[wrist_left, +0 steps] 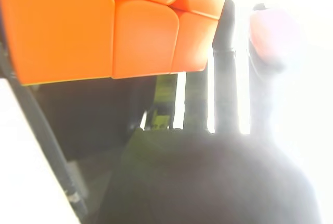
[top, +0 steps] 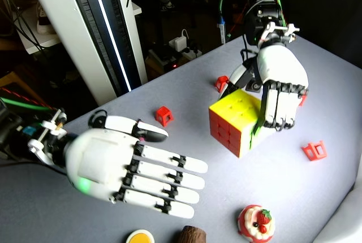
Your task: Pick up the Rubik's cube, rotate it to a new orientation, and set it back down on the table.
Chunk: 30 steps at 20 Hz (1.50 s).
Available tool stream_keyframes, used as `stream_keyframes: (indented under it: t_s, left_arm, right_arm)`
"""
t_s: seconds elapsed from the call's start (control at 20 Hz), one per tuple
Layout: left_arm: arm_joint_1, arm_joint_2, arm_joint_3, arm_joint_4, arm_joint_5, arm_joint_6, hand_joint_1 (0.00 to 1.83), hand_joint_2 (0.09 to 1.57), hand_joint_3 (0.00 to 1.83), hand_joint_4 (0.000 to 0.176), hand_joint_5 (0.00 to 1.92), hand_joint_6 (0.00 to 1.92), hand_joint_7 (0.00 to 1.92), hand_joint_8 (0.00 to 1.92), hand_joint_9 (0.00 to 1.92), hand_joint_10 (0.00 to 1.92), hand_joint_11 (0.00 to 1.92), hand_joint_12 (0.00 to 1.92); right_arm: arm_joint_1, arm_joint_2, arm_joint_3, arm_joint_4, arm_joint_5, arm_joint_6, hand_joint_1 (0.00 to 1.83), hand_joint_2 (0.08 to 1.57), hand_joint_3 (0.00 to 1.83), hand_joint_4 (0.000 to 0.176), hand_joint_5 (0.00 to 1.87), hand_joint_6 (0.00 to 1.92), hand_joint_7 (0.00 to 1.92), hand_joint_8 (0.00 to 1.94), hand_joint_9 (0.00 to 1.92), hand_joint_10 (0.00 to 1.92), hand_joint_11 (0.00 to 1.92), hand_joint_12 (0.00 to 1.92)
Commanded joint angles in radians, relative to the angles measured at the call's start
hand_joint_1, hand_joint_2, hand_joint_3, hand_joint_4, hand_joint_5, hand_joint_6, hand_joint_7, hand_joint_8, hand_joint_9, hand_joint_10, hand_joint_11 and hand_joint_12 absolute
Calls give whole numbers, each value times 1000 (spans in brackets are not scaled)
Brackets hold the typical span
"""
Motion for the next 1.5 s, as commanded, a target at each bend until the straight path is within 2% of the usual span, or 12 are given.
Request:
stream_keyframes:
  t_s: [0.0, 0.45, 0.5, 0.6, 0.65, 0.9, 1.0, 1.1, 1.2, 1.35, 1.4, 1.45]
  left_arm:
    - [-22, 7, -10, -6, -187, -18, 1184, 952, 750, 0, 670, 1416, 743, 1911, 1205, 1921, 1352, 1921]
    - [-43, 47, -62, 74, -275, -18, 1100, 875, 783, 0, 772, 1540, 1355, 1921, 1519, 1921, 1601, 1921]
    - [-44, 47, -62, 75, -275, -18, 1119, 1002, 758, 0, 583, 1752, 761, 1901, 1462, 1921, 1566, 1921]
    - [-44, 46, -63, 77, -275, -18, 1303, 1271, 132, 0, 545, 1262, 609, 1736, 662, 1921, 1122, 1921]
    - [-46, 46, -63, 80, -275, -17, 1285, 1011, 744, 0, 387, 1732, 687, 1808, 848, 1921, 1177, 1921]
    - [-49, 45, -62, 82, -265, -11, 1009, 1358, 277, 0, 351, 1916, 460, 1920, 1212, 1921, 1403, 1921]
    - [-49, 45, -61, 81, -261, -9, 1161, 767, 1272, 0, 671, 1887, 954, 1921, 1318, 1921, 1399, 1921]
    - [-49, 44, -59, 78, -260, -7, 781, 1109, 1018, 0, 560, 1412, 600, 1133, 719, 1242, 722, 1707]
    - [-49, 43, -59, 78, -261, -7, 892, 1112, 742, 0, 518, 1896, 856, 1215, 898, 1403, 830, 1834]
    - [-49, 44, -59, 75, -267, -7, 933, 1043, 1099, 0, 870, 818, 798, 632, 758, 854, 488, 1595]
    - [-49, 44, -60, 76, -267, -7, 1142, 641, 1467, 0, 963, 1542, 986, 1663, 1191, 1699, 1128, 1856]
    - [-49, 44, -60, 76, -269, -7, 1142, 641, 1467, 0, 963, 1542, 986, 1663, 1191, 1699, 1128, 1856]
  right_arm:
    - [20, -11, 11, 4, 124, 6, 111, 1401, 0, 0, 0, 0, 0, 0, 3, 2, 0, 0]
    - [59, -96, 86, -1, 165, 6, 0, 1400, 0, 0, 27, 11, 20, 8, 0, 0, 0, 0]
    - [69, -104, 89, -8, 175, 6, 0, 1401, 0, 0, 14, 6, 22, 9, 0, 0, 0, 0]
    - [88, -111, 90, -26, 187, 6, 0, 1404, 0, 0, 24, 11, 5, 1, 0, 0, 0, 0]
    - [96, -116, 90, -37, 195, 6, 12, 1389, 0, 0, 61, 28, 18, 7, 0, 0, 0, 0]
    - [129, -125, 86, -110, 207, 6, 53, 1382, 0, 0, 42, 29, 0, 0, 0, 0, 0, 0]
    - [136, -125, 83, -131, 209, 6, 72, 1388, 0, 0, 50, 37, 0, 0, 0, 0, 0, 0]
    - [142, -125, 81, -153, 209, 6, 126, 1381, 0, 0, 16, 25, 0, 0, 0, 0, 0, 0]
    - [145, -125, 79, -169, 209, 6, 112, 1380, 0, 0, 0, 0, 0, 0, 0, 0, 0, 0]
    - [145, -125, 75, -182, 208, 6, 8, 1391, 2, 0, 0, 0, 0, 0, 0, 0, 0, 0]
    - [145, -125, 74, -187, 208, 6, 6, 1402, 7, 0, 0, 0, 0, 0, 0, 0, 0, 0]
    - [145, -125, 74, -190, 207, 6, 6, 1402, 7, 0, 0, 0, 0, 0, 0, 0, 0, 0]
